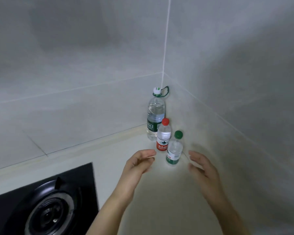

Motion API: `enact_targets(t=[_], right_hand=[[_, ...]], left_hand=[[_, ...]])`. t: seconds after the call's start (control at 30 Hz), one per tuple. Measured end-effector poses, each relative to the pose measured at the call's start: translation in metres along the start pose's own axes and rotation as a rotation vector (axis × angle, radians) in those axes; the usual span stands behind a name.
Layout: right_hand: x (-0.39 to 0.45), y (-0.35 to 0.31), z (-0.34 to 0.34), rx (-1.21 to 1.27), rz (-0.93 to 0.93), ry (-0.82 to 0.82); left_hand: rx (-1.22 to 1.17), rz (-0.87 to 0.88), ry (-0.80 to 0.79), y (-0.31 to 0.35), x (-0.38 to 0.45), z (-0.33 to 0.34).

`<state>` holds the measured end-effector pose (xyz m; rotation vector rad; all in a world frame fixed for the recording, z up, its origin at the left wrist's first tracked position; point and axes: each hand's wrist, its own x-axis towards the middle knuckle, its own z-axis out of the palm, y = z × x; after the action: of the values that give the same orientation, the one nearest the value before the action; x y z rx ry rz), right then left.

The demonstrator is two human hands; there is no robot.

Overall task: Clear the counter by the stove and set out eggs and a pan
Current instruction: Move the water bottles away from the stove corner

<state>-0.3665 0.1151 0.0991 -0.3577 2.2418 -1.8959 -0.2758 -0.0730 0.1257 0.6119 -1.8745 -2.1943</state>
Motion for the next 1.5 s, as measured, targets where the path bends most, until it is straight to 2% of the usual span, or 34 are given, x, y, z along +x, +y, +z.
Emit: enact_targets(t=[0.2,0.33,0.57,0.73,0.87,1.03,1.17,1.37,1.5], right_hand=[[0.102,0.036,0.028,-0.011,-0.060,-0.013],[0.131,0.052,0.047,-0.030,-0.060,0.043],[0.150,0.082,0.059,-0.081,-0.031,0.122],[0.158,0.088,0.063,-0.130,-0.129,0.131],[0.155,0.089,0.058,-0.117,-0.182,0.094],[0.136,0.090,0.048,-0.106,-0.198,0.075],[0.118,0.091,0.037,-0.099,-0.189,0.038],[0.077,0.091,0.021,-0.152,-0.237,-0.003],[0.055,0.092,0.015,-0.103,-0.258,-0.059]], left_hand=[[0.120,0.031,0.096,-0.004,0.089,0.019],[0.152,0.043,0.126,-0.009,0.138,0.019],[0.269,0.052,0.015,-0.037,0.207,0.035],[0.400,0.105,-0.047,-0.051,0.234,0.046],[0.595,0.178,-0.102,-0.058,0.242,0.044],[0.635,0.182,-0.179,-0.056,0.233,0.038],[0.639,0.187,-0.189,-0.065,0.193,0.026],[0.623,0.196,-0.118,-0.076,0.113,0.001],[0.599,0.153,-0.020,-0.090,0.056,-0.006]])
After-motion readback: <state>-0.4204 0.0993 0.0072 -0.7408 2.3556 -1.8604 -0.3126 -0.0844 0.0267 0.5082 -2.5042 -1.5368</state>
